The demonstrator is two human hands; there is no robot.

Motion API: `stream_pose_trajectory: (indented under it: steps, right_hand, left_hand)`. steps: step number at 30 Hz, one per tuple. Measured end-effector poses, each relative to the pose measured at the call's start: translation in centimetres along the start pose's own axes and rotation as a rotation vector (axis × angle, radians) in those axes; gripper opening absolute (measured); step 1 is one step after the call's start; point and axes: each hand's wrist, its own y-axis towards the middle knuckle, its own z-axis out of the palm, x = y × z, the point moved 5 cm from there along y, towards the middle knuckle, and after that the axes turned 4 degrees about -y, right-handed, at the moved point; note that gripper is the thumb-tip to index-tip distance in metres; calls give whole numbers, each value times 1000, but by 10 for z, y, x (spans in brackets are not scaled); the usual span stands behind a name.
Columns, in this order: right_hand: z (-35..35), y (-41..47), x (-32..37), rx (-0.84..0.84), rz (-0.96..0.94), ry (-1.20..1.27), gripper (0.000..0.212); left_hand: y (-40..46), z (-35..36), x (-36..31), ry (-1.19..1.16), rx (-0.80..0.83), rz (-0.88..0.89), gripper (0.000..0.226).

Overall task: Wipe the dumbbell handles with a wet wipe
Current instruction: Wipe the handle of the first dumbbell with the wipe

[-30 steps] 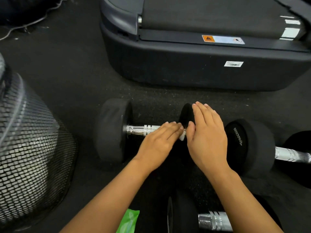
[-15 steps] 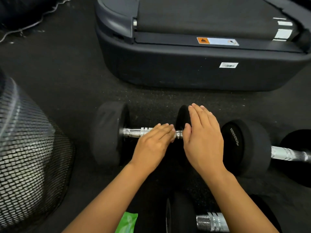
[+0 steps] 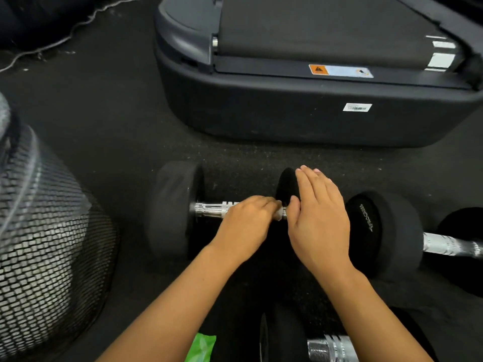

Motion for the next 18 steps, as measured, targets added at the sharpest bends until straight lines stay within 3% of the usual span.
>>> stream_pose_trajectory:
  steps: [3,6,10,15,18]
  right_hand:
    - [0,-2,0,0,-2,-2,50]
    - [0,-1,0,15,-7,2,50]
    - [-1,0,0,0,-3,-1,49]
    - [-1,-2,-1,4,-12,4,49]
    - [-1,-1,0,-7,-10,-3,48]
  left_hand:
    - [20,-3,7,32,116,-122,14]
    - [23,-8,22,68,169,-233,23]
    - [16,-6,0,45,123,-153,15]
    - [22,-7,19,41,163,-295,24]
    - [23,-6,4,119,143,-233,15]
